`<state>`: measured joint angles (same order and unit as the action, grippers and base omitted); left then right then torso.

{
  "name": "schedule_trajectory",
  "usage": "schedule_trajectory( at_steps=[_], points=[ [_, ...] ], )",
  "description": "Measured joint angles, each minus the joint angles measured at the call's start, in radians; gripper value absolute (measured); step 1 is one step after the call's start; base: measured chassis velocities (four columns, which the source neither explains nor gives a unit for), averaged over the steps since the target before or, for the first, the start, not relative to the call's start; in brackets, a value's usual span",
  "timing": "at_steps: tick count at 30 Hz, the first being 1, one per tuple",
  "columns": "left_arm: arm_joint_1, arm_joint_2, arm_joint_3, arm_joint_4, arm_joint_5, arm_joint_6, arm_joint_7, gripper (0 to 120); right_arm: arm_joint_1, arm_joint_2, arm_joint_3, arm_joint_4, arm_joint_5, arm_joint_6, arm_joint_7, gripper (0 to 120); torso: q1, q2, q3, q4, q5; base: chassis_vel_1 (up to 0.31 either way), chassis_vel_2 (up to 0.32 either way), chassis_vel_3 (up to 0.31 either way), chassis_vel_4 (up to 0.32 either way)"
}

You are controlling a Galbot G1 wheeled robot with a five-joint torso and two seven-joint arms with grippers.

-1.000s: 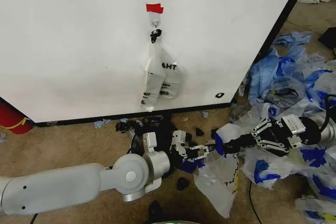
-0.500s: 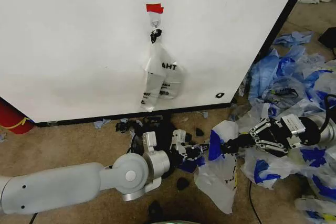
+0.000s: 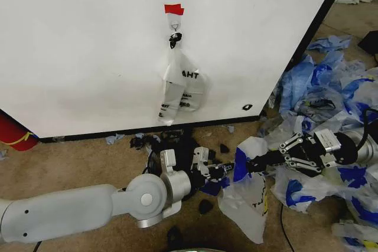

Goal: Pick up the garbage bag from the wall and place it over the trash bin.

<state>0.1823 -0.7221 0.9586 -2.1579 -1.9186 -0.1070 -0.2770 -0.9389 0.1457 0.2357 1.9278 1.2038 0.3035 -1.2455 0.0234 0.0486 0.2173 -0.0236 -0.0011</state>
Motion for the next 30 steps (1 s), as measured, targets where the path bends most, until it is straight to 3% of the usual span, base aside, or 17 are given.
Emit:
schedule_trajectory(
  at_steps=[30],
  points=[
    [0.087,0.112,-0.109,-0.051,0.028,-0.014,-0.028,0,0.033,0.041,0.006,-0.177,0.077,0.012,-0.021,0,0.0,0.0,0.0,0.0,0.0,0.0,0.0,0.0,0.0]
  ],
)
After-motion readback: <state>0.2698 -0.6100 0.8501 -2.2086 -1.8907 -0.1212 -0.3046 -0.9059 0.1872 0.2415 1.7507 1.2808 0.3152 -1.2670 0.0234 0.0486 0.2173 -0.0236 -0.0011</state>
